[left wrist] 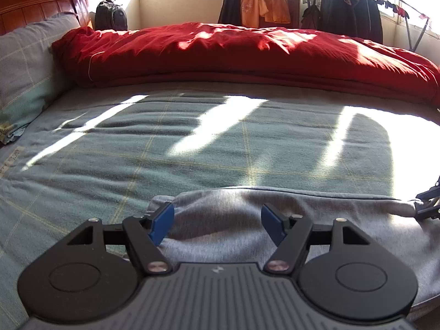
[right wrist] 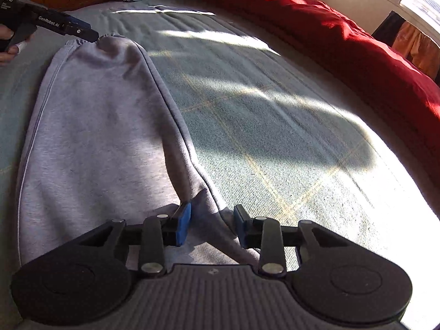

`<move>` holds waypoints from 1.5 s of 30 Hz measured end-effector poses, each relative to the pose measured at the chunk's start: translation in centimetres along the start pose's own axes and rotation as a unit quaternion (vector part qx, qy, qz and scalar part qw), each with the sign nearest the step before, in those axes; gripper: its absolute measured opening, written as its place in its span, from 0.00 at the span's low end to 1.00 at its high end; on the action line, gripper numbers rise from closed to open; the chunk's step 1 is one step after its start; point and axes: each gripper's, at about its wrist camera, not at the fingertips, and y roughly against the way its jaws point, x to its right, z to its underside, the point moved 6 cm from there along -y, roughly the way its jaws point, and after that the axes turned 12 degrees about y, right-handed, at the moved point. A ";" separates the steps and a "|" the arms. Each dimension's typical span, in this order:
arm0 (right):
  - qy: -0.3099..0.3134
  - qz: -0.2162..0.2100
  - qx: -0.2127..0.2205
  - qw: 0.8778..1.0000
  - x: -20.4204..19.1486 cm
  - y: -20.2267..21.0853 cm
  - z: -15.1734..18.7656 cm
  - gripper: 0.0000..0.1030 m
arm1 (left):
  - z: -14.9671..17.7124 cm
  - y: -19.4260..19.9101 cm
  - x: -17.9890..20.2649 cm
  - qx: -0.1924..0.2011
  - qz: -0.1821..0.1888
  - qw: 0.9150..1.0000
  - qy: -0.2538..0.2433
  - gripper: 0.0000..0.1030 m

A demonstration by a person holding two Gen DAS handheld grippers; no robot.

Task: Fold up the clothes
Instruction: 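Grasp the elastic cuff with the left gripper while the right gripper holds the leg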

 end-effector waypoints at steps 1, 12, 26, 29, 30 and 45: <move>0.000 -0.002 0.000 1.000 -0.1 0.0 0.0 0.30 | -0.3 -0.4 1.0 0.003 0.013 0.999 -0.033 0.68; 0.005 -0.024 0.000 1.000 0.6 1.4 0.7 0.23 | 1.2 -6.6 9.4 -0.049 0.086 0.926 -0.364 0.71; -0.067 -0.061 0.009 0.996 3.1 1.6 3.2 0.28 | -0.9 -10.7 5.3 -0.184 0.100 0.955 -0.209 0.79; -0.060 -0.056 0.008 0.997 2.7 1.9 3.2 0.25 | -0.7 -9.8 5.7 -0.169 0.092 0.953 -0.236 0.78; -0.060 -0.055 0.008 0.997 2.7 1.9 3.2 0.25 | -0.7 -9.2 5.7 -0.163 0.091 0.950 -0.249 0.78; -0.079 -0.051 0.018 0.995 2.9 1.7 3.5 0.26 | 0.1 -6.8 -10.4 -0.124 0.050 0.991 0.025 0.69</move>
